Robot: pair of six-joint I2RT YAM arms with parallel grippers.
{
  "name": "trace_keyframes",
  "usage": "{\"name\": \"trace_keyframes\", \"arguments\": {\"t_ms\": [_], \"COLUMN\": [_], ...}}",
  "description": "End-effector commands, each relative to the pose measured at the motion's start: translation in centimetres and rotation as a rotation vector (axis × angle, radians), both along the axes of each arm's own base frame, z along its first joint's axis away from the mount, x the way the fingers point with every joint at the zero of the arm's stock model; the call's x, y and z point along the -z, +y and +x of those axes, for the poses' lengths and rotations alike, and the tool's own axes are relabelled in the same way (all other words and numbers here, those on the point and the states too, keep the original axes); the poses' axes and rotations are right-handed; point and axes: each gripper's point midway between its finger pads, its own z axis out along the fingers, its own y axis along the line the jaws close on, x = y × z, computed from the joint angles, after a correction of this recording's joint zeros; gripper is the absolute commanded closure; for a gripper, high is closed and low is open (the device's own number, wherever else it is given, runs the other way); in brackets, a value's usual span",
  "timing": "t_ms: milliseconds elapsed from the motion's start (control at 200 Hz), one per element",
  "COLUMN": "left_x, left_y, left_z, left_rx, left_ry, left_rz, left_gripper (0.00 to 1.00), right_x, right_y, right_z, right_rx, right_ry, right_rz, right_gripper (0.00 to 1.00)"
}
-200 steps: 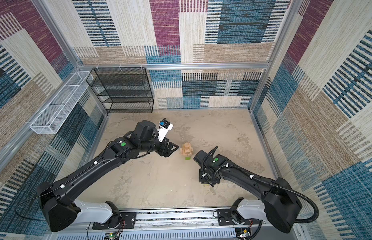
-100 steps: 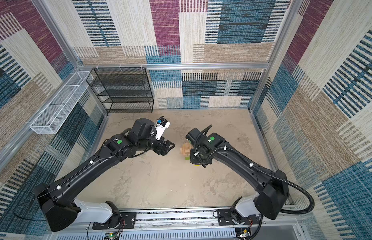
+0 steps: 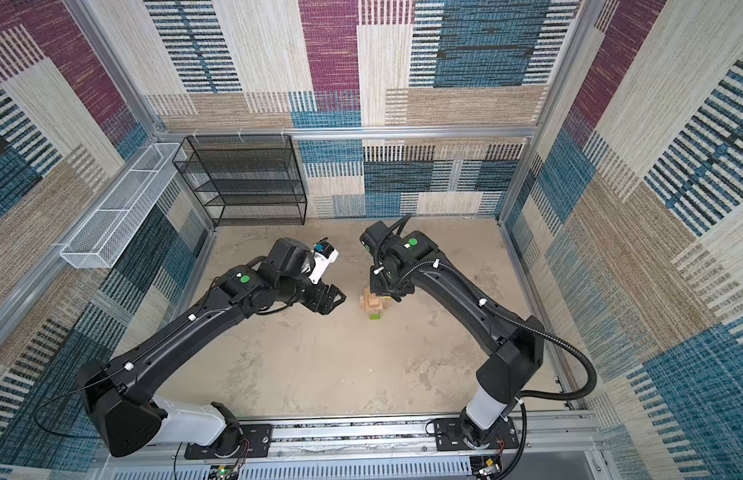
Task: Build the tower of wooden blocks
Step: 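Carry the yellow half-round block over the stack with the right gripper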
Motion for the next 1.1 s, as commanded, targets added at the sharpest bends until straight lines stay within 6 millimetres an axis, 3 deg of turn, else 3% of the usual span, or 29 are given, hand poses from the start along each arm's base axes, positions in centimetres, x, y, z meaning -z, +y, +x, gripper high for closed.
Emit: {"name": "trace_keyframes", "arguments": {"t_ms": [0, 411, 681, 871, 1037, 1097], "left_x": [-0.1, 0.6, -0.2, 0.3, -2.6, -2.8], "left_y": [-0.4, 0.0, 0.9, 0.6, 0.3, 0.1], "left_z": [-0.3, 0.9, 2.1, 3.5, 5.4, 5.8], "left_rx": [0.021, -0.011, -0.058, -0.083, -0.12, -0.129], "left_ry": [0.021, 0.093, 0.04, 0.023, -0.032, -0.042], "left_rz": [-0.036, -0.103, -0.126, -0.109, -0.12, -0.127], "left_gripper": [0.21, 0.22, 0.22, 0.23, 0.23, 0.24], "right_x": [-0.2, 0.5, -0.1, -0.4, -1.2, -1.2], "right_y": [0.5, 2.8, 3.1, 3.3, 3.6, 3.6], "right_z": [1.3, 3.1, 3.2, 3.5, 3.2, 3.1], "right_rx": [-0.054, -0.115, -0.126, -0.128, -0.114, -0.109], "right_ry": [-0.036, -0.028, -0.021, -0.022, -0.02, -0.018], "right_rz": [-0.028, -0.007, -0.004, -0.006, 0.036, 0.038], "right_gripper": [1.0, 1.0, 1.0, 1.0, 1.0, 1.0]}}
